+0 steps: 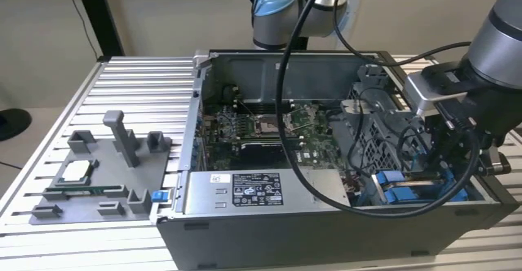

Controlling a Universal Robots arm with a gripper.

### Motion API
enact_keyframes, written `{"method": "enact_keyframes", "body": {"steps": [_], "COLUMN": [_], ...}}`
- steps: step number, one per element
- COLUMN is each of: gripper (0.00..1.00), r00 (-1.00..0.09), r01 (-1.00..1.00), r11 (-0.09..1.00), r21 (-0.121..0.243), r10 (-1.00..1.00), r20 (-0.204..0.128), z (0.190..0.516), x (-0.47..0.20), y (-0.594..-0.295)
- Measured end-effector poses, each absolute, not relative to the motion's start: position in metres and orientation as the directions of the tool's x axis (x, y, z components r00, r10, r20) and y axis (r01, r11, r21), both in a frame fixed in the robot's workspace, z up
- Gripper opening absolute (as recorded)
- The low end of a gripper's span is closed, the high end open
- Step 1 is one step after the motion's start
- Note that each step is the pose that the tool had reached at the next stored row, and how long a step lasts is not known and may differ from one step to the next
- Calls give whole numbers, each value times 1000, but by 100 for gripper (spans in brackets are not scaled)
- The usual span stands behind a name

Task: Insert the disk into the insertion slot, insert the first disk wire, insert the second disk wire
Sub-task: 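Insert the first disk wire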

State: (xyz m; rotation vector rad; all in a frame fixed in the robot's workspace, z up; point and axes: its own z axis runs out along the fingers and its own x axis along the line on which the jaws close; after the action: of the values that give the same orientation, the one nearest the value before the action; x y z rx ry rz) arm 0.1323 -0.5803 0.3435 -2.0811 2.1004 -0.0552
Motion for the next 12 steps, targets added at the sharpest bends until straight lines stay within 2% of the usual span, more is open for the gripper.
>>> {"method": "enact_keyframes", "body": {"steps": [12], "gripper": [0], "r00": [-1], "r01": [-988], "r11": [17], "r21": [-156], "r10": [-995], "r20": [-104], "z": [339], "x": [132], "y": [-580]}}
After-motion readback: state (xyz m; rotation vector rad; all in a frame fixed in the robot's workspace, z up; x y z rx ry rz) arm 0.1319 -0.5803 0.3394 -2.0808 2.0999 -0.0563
